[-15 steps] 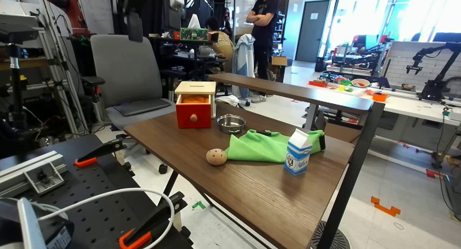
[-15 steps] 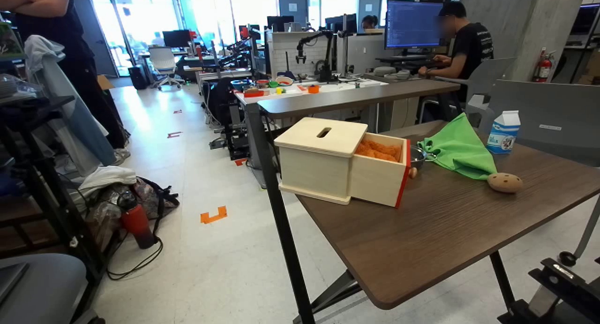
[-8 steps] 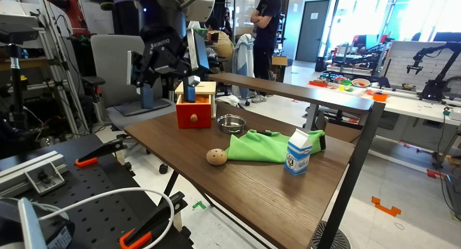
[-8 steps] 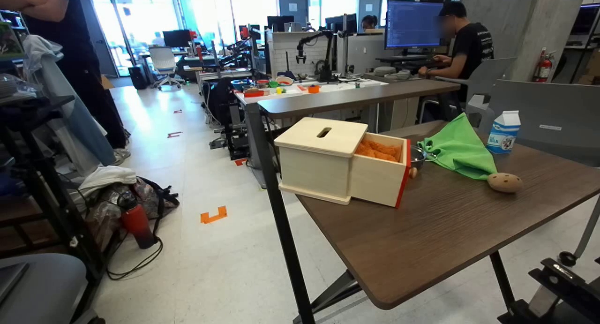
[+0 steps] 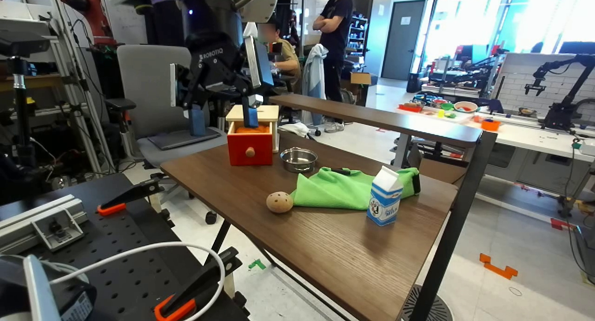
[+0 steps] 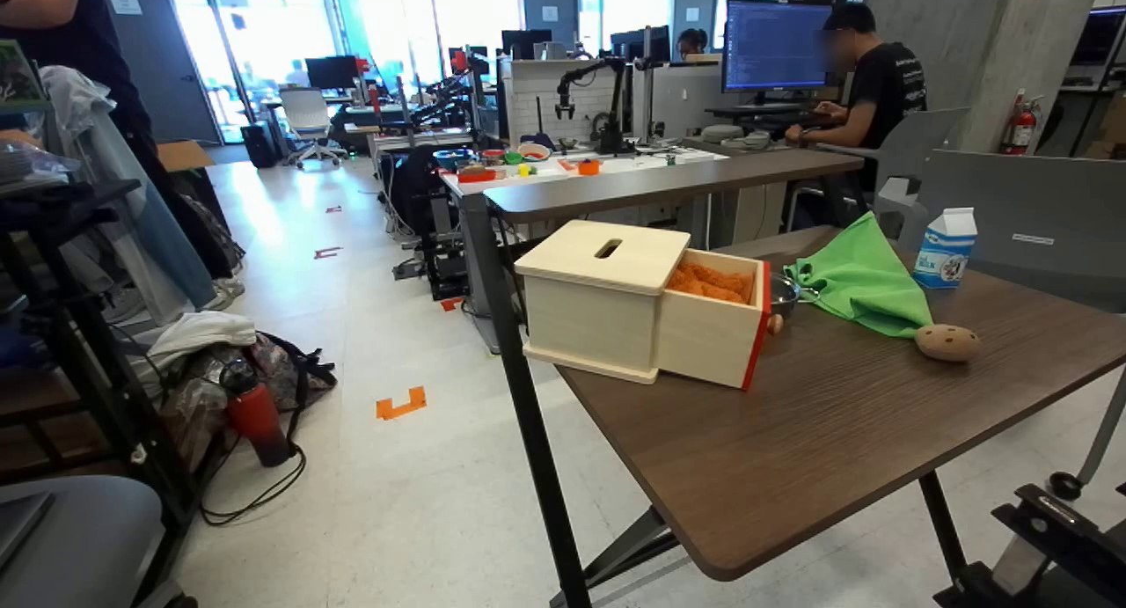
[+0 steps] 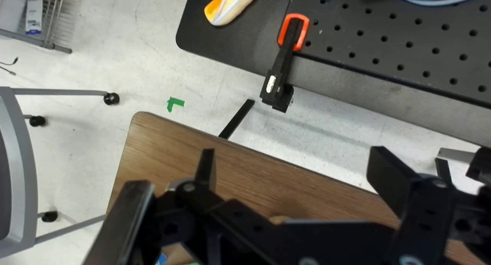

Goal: Close the drawer

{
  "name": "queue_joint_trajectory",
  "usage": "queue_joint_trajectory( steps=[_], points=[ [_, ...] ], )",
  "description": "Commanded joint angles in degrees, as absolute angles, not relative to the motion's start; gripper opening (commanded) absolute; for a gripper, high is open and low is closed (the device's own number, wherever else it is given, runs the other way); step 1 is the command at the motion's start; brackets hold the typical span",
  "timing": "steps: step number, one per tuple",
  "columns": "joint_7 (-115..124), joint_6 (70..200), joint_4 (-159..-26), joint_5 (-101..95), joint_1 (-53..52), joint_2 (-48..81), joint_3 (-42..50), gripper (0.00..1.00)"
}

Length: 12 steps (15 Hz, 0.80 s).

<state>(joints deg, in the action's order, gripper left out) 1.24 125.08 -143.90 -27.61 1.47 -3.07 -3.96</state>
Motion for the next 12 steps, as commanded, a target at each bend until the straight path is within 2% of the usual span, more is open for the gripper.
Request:
queue_joint_trajectory(
  steps=[1, 7, 12],
  points=[
    [2.66, 137.68, -150.64, -24.12, 0.22, -7.35, -2.93, 1.00],
    [-10.34, 161.77, -160.00, -18.05, -1.49, -6.18, -2.66, 1.00],
    [-22.54, 178.81, -159.20, -18.65, -1.61, 2.72, -2.31, 1.00]
  ],
)
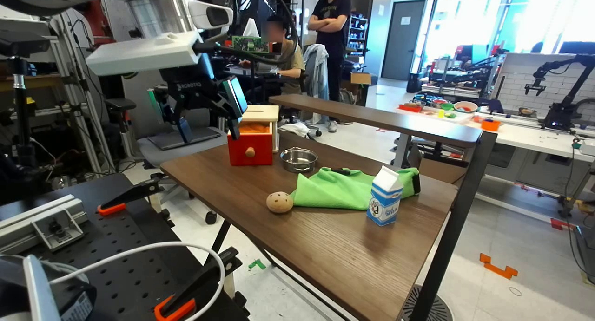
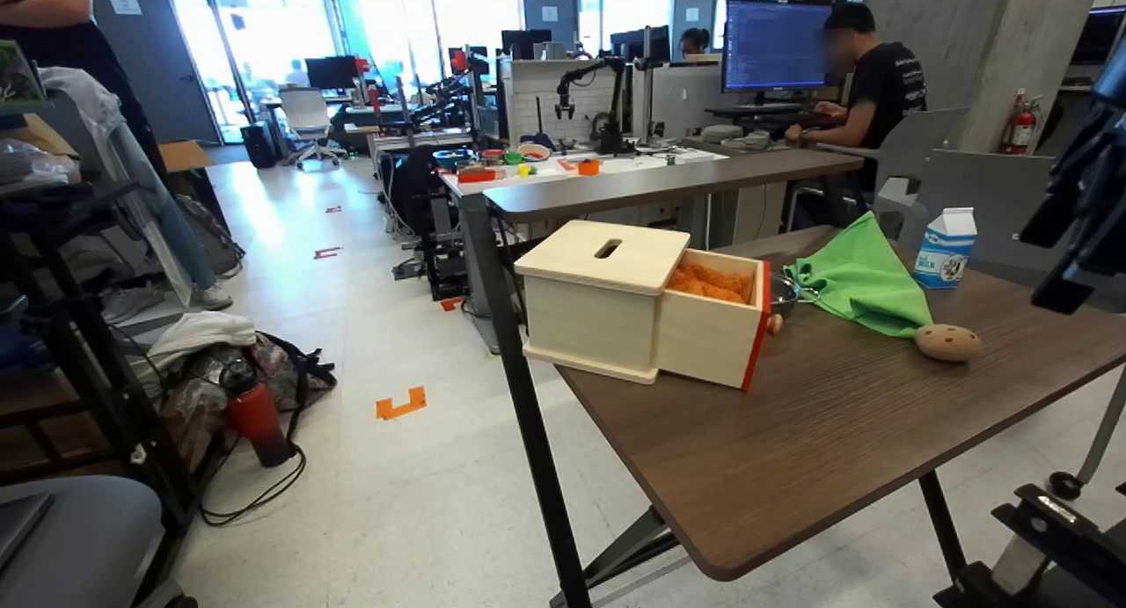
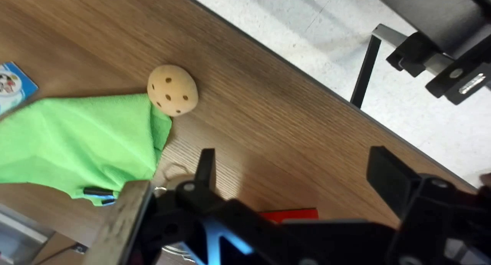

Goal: Close the drawer

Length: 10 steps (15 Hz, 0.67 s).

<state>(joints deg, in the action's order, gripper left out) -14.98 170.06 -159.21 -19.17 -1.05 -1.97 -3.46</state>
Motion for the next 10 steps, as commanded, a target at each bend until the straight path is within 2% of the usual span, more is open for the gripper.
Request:
queue_joint_trajectory(
  steps=[1, 2, 3, 10],
  points=[
    [-25.21, 181.16, -159.25, -14.57, -1.45, 4.96, -3.22, 1.00],
    [-25.01, 182.36, -159.33, -12.93, -0.67, 6.15, -4.19, 1.00],
    [-21.73, 178.09, -159.35, -16.16, -1.23, 2.84, -3.37, 1.00],
    [-22.39, 180.92, -158.96, -15.51, -0.72, 6.32, -3.79, 1.00]
  ],
)
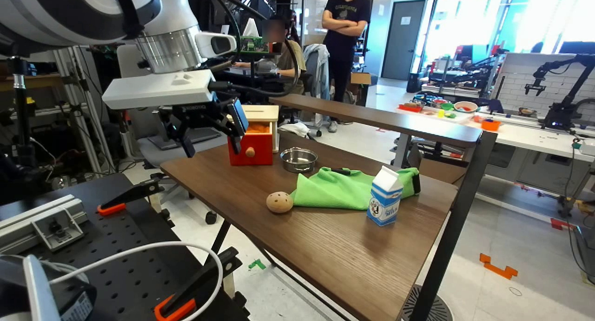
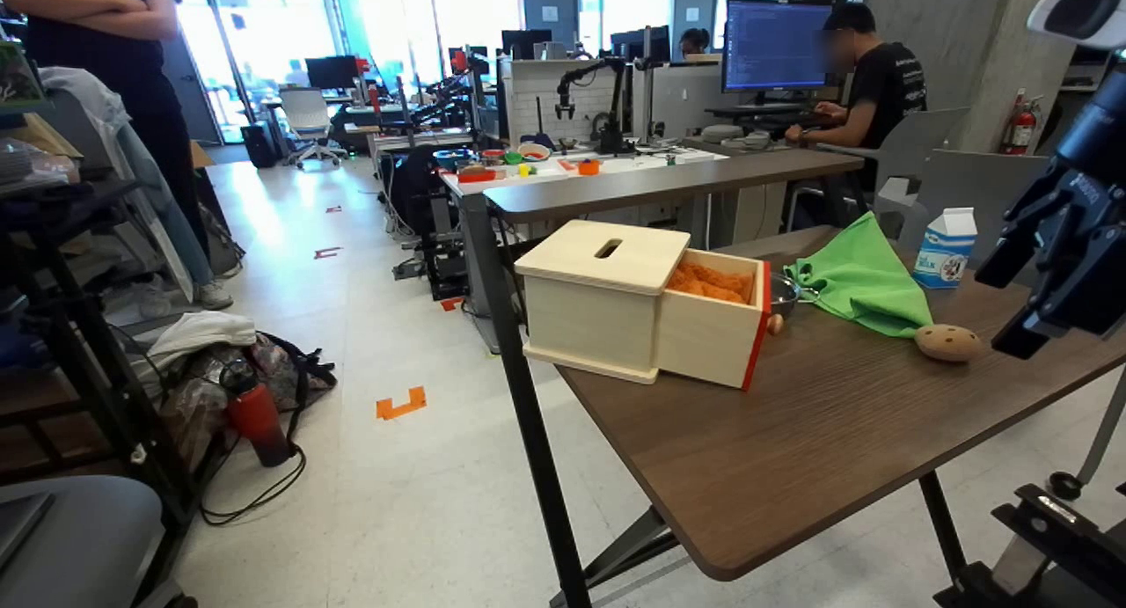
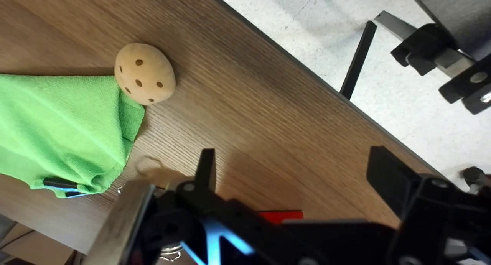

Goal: Close the drawer

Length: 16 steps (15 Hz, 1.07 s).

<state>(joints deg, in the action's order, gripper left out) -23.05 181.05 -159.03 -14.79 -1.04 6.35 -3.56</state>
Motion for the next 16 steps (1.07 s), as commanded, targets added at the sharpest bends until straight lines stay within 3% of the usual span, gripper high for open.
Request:
queue_joint_trajectory(
  steps=[1, 16],
  points=[
    [-22.39, 180.92, -158.95, -15.51, -0.72, 6.32, -3.79, 1.00],
    [-18.27, 179.88, -141.16, -11.79, 2.74, 23.86, -11.92, 1.00]
  ],
)
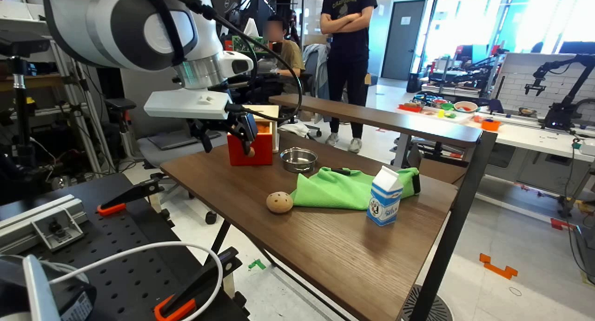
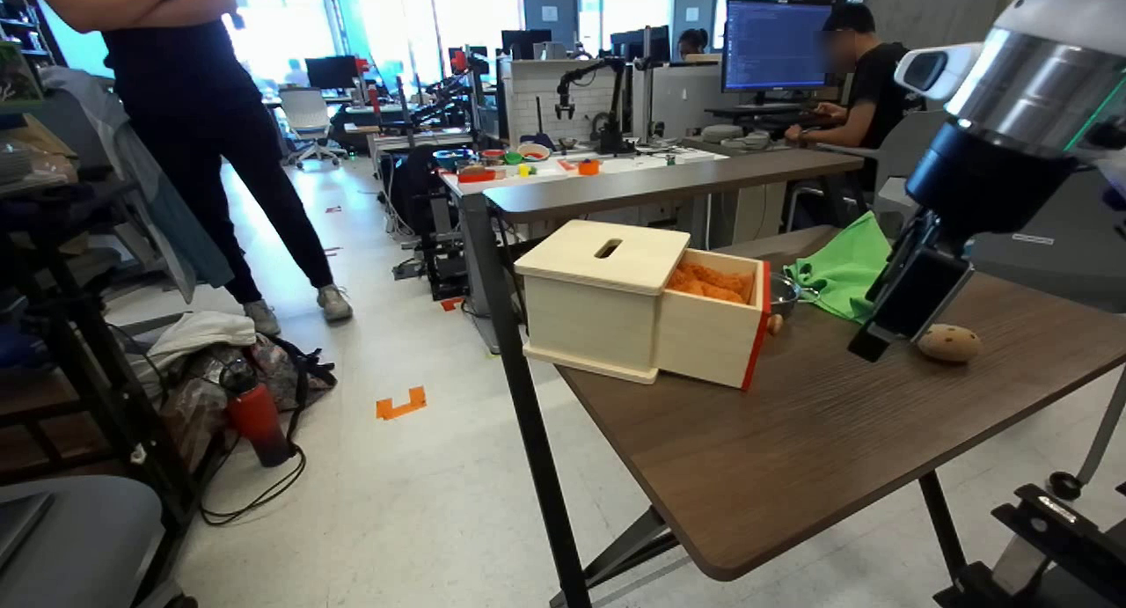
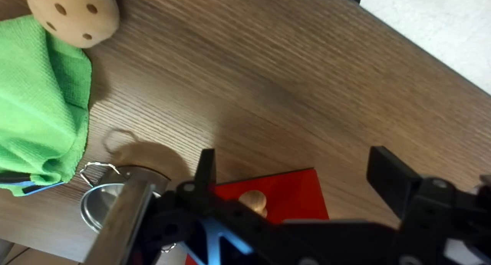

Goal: Close the drawer

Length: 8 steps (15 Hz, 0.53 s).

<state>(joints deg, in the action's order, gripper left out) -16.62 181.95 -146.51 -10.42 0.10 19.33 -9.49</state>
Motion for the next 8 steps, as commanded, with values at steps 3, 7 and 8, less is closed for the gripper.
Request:
queue_joint_trajectory(
  steps=[3, 7, 8],
  points=[
    [-19.46, 177.95, -137.58, -11.60, 4.28, 27.19, -13.50, 1.00],
    [-20.92, 177.09, -132.76, -10.98, 7.05, 30.93, -16.79, 1.00],
    [-21.05, 176.88, -131.75, -10.78, 7.79, 31.40, -17.92, 1.00]
  ],
)
